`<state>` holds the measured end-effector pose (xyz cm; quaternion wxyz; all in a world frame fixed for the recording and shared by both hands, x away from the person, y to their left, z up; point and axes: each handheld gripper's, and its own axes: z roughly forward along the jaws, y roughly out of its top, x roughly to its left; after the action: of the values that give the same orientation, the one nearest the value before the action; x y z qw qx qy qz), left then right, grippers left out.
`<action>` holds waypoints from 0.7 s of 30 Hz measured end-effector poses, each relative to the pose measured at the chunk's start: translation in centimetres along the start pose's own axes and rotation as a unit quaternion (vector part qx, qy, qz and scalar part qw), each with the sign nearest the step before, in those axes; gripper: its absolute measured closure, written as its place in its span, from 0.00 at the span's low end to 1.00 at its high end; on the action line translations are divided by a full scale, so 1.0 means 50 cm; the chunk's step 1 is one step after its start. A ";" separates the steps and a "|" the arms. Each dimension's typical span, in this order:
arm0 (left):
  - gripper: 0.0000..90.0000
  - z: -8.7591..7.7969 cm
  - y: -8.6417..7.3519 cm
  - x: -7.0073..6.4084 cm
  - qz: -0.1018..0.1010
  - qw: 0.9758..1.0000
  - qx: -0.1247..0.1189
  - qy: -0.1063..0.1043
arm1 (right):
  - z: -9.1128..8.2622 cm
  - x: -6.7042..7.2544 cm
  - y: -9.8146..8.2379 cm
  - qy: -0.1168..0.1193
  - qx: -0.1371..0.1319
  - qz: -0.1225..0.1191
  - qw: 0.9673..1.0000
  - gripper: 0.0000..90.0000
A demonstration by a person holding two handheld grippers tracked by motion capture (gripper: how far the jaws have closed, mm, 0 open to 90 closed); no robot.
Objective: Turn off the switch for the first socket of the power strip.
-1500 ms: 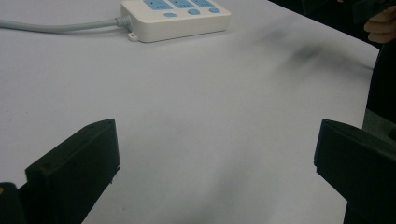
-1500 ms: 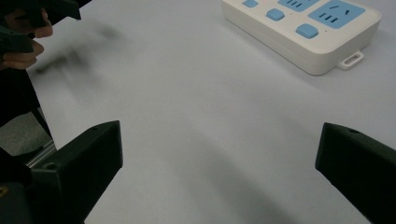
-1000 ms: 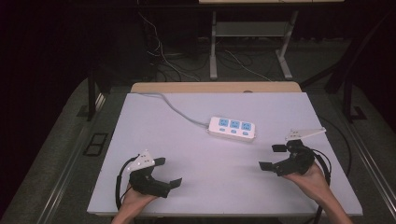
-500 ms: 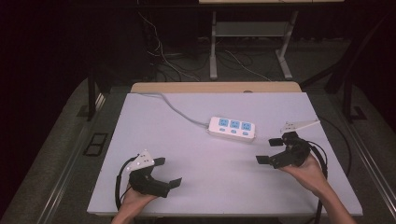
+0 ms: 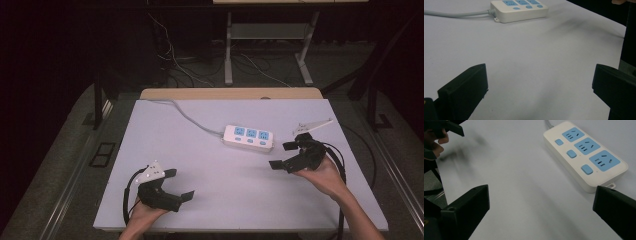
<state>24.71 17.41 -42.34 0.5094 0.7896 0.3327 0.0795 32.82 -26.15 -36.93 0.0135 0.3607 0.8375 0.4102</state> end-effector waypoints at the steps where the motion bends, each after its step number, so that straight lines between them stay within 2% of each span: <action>1: 0.00 0.000 0.000 0.000 0.001 1.000 0.000 0.000 | 0.001 -0.001 0.002 0.000 0.001 0.000 1.000 0.01; 9: 0.00 -0.001 -0.001 0.001 0.000 1.000 0.000 0.001 | 0.006 -0.009 0.017 0.000 0.007 0.001 1.000 0.01; 21: 0.00 -0.001 -0.002 0.001 -0.001 1.000 -0.001 0.001 | 0.025 -0.013 0.050 0.002 0.020 -0.010 1.000 0.01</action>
<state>24.70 17.54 -42.40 0.5100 0.7886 0.3340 0.0797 35.19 -24.72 -36.20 0.0093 0.3516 0.8491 0.3941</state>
